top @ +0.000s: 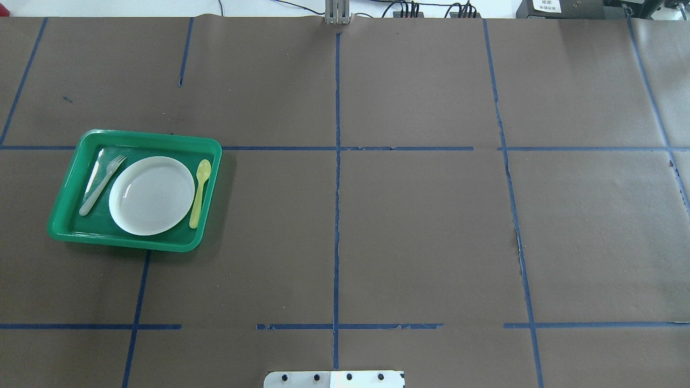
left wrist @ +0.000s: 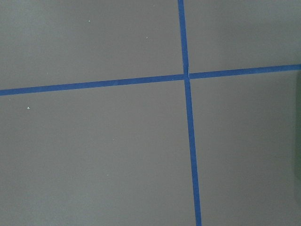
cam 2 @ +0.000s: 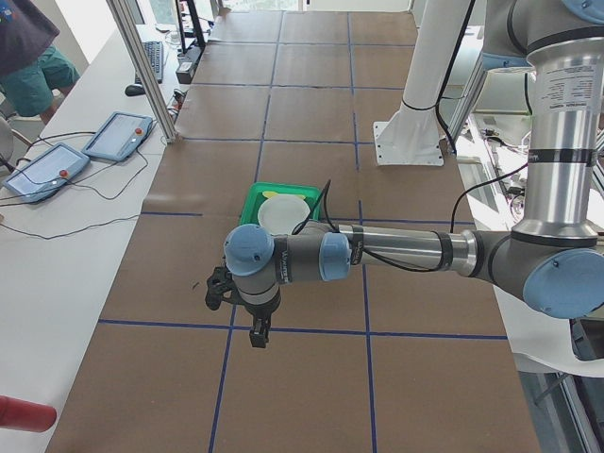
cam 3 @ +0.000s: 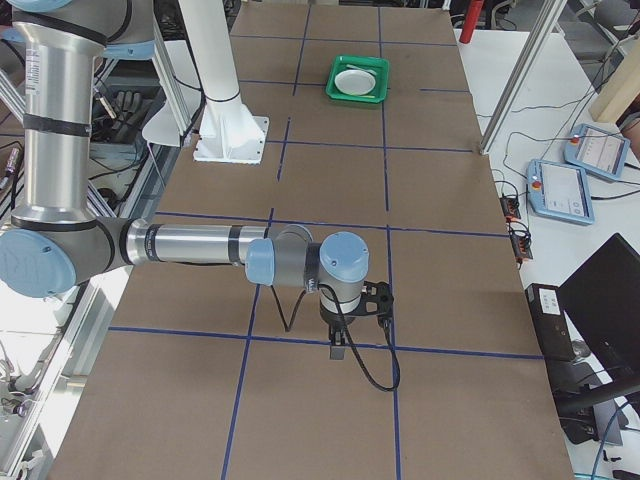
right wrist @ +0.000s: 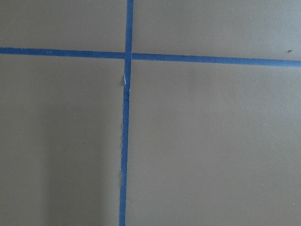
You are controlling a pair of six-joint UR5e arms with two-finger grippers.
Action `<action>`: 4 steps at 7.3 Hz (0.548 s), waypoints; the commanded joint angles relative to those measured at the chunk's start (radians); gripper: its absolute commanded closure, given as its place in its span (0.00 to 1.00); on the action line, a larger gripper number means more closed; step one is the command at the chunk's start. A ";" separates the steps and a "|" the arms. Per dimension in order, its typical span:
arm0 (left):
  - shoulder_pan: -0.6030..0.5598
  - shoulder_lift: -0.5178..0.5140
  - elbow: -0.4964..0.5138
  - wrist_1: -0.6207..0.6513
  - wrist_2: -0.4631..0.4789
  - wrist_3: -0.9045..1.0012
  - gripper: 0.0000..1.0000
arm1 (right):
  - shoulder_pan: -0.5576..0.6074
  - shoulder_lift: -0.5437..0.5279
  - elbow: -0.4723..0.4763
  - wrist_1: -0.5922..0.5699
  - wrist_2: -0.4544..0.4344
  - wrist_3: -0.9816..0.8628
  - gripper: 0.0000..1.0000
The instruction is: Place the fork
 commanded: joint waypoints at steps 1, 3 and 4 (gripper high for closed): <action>0.000 0.000 -0.002 -0.002 0.000 0.001 0.00 | 0.000 0.000 0.000 0.000 0.000 0.000 0.00; 0.000 0.000 -0.008 -0.002 0.000 0.004 0.00 | 0.000 0.000 0.000 0.000 0.000 0.001 0.00; 0.000 0.000 -0.006 -0.002 0.002 0.002 0.00 | 0.000 0.000 0.000 0.000 0.000 0.000 0.00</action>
